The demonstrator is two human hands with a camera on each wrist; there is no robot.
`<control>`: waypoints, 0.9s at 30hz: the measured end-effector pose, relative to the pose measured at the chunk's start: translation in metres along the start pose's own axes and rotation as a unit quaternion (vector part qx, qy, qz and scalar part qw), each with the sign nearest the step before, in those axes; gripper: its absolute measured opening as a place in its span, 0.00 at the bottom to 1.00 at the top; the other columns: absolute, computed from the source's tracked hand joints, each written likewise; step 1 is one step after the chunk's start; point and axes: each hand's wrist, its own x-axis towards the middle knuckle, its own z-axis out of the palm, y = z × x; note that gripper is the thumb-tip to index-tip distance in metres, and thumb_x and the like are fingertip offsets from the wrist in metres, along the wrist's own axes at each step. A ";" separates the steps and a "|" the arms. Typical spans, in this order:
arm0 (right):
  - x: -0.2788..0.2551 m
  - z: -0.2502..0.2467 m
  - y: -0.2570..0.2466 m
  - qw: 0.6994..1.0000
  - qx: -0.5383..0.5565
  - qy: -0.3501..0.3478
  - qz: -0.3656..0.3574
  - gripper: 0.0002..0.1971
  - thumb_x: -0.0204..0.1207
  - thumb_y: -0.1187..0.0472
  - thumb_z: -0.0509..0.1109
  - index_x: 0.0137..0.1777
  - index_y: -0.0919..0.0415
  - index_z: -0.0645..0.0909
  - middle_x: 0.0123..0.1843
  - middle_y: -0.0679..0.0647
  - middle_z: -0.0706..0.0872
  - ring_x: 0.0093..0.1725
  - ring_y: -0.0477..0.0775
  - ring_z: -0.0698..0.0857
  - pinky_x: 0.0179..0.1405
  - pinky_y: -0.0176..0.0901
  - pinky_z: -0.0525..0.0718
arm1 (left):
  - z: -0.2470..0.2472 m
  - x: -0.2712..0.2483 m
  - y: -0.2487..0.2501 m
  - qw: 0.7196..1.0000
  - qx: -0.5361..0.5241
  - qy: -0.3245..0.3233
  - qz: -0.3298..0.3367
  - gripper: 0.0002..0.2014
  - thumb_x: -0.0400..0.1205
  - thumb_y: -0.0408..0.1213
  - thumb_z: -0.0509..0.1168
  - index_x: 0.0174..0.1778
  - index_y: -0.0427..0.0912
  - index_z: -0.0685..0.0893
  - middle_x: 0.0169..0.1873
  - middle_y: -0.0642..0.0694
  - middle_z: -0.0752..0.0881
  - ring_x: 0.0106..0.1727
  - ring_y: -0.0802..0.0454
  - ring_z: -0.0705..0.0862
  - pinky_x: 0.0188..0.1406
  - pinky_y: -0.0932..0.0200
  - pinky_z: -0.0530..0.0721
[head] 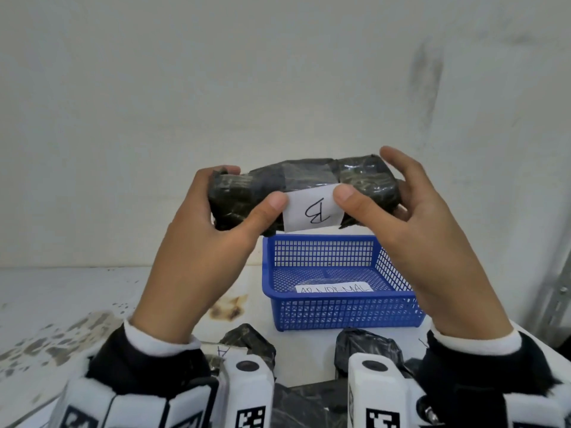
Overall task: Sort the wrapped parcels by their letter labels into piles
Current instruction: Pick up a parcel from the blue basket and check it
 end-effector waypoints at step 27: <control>-0.001 0.001 -0.001 0.999 -0.039 -0.024 -0.010 0.03 0.80 0.50 0.71 0.49 0.46 0.82 0.42 0.39 0.89 0.39 0.36 0.86 0.36 0.27 0.82 | 0.000 0.002 0.000 0.993 -0.105 -0.047 0.017 0.12 0.76 0.47 0.73 0.50 0.52 0.79 0.41 0.57 0.89 0.40 0.59 0.88 0.37 0.59 0.85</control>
